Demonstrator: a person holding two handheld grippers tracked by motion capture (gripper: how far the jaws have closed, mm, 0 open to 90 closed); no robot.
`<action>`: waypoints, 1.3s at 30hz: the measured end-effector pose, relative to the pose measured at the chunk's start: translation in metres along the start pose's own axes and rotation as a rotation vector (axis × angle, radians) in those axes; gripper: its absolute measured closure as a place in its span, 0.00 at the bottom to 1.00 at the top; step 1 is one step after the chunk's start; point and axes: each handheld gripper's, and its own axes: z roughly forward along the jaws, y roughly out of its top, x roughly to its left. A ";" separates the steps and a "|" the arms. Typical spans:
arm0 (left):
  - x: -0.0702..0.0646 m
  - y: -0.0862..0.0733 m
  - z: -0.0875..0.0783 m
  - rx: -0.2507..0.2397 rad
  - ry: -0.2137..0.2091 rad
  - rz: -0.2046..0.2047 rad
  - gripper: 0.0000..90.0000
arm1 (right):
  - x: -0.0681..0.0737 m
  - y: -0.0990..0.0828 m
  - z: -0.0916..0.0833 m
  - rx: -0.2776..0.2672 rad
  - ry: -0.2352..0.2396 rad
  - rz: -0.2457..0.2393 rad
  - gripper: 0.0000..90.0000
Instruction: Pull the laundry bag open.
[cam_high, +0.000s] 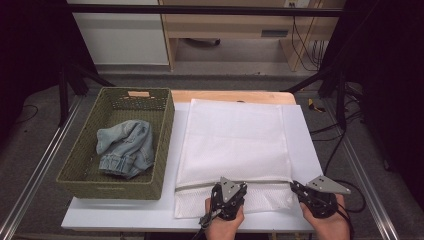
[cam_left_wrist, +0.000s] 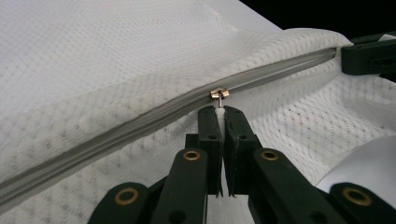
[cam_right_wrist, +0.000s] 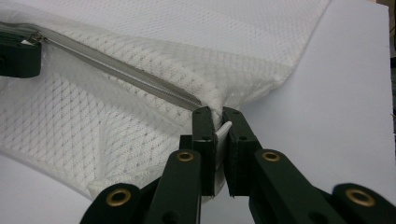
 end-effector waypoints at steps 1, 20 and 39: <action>0.001 0.000 -0.001 0.000 0.000 -0.003 0.97 | 0.000 0.000 0.000 -0.001 -0.003 -0.002 0.94; 0.009 -0.002 -0.005 0.001 0.002 -0.010 0.97 | -0.002 -0.002 0.000 0.001 -0.014 0.001 0.94; 0.028 -0.007 -0.016 0.001 0.044 -0.035 0.97 | -0.003 -0.002 0.000 0.007 -0.018 0.007 0.94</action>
